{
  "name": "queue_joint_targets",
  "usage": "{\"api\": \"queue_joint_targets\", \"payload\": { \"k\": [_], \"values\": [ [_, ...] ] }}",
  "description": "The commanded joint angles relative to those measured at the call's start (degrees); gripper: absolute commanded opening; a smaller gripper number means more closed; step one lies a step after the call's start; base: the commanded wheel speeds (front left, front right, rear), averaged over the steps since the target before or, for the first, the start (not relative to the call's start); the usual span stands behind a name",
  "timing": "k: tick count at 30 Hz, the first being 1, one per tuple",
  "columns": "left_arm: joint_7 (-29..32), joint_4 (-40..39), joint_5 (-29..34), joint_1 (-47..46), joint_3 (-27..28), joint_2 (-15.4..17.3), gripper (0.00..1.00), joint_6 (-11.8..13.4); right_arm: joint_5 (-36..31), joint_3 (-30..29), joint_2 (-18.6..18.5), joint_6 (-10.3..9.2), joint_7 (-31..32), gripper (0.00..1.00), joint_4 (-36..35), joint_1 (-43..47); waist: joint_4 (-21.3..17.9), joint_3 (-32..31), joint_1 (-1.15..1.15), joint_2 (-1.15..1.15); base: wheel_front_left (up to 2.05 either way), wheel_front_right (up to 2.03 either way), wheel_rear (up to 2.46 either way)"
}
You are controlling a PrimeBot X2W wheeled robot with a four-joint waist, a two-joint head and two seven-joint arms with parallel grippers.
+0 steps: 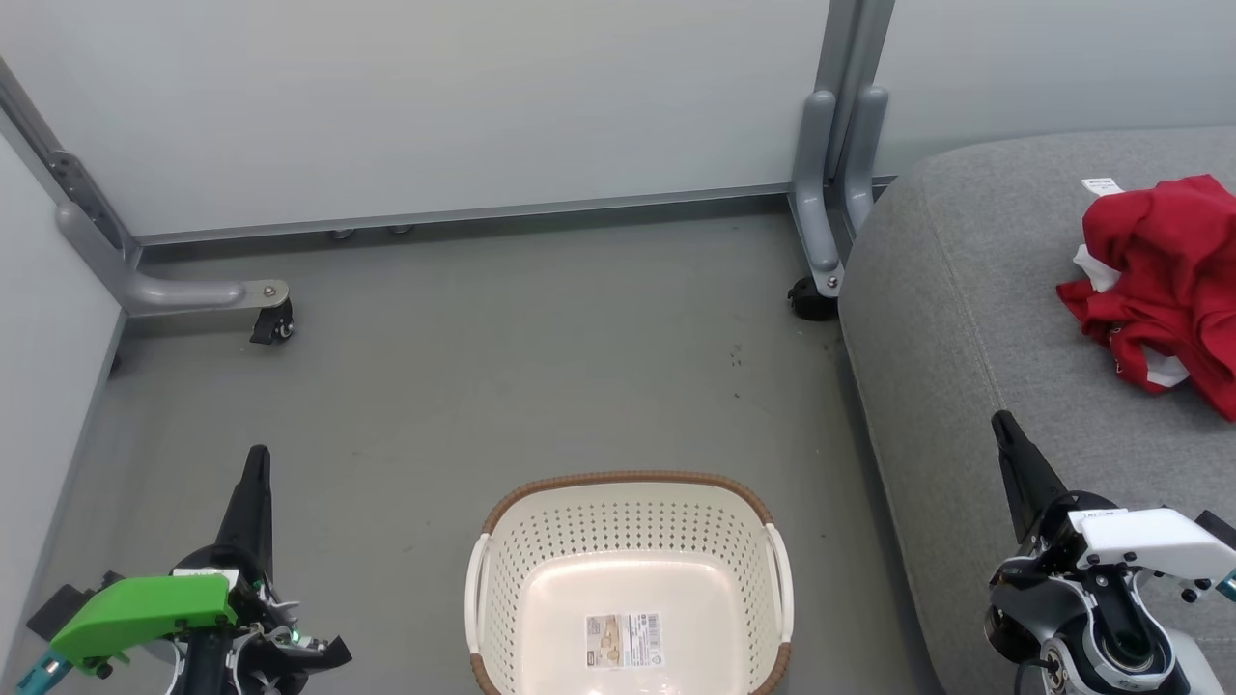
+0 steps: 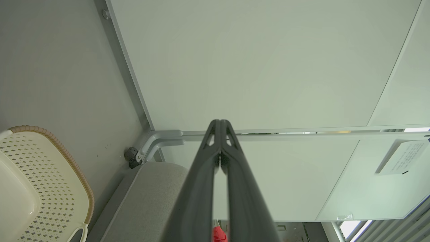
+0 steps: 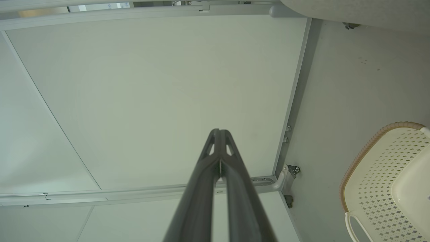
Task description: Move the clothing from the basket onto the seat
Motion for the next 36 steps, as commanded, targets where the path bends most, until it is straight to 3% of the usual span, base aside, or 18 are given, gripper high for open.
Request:
{"api": "queue_joint_targets", "payload": {
  "k": [1,36],
  "values": [
    [0.06,0.04,-0.08,-0.84,0.27,0.20,0.00,-0.35,-0.02,-0.15,0.10,0.02,0.26,0.00,0.13,-0.31,0.00,0.00,0.00,0.00,0.00,0.00,0.00],
    [0.46,0.05,0.37,-0.79,0.61,-0.06,0.00,-0.32,-0.68,-0.84,0.60,0.02,0.75,0.00,0.17,-0.39,0.00,0.00,0.00,0.00,0.00,0.00,0.00]
  ]
}}
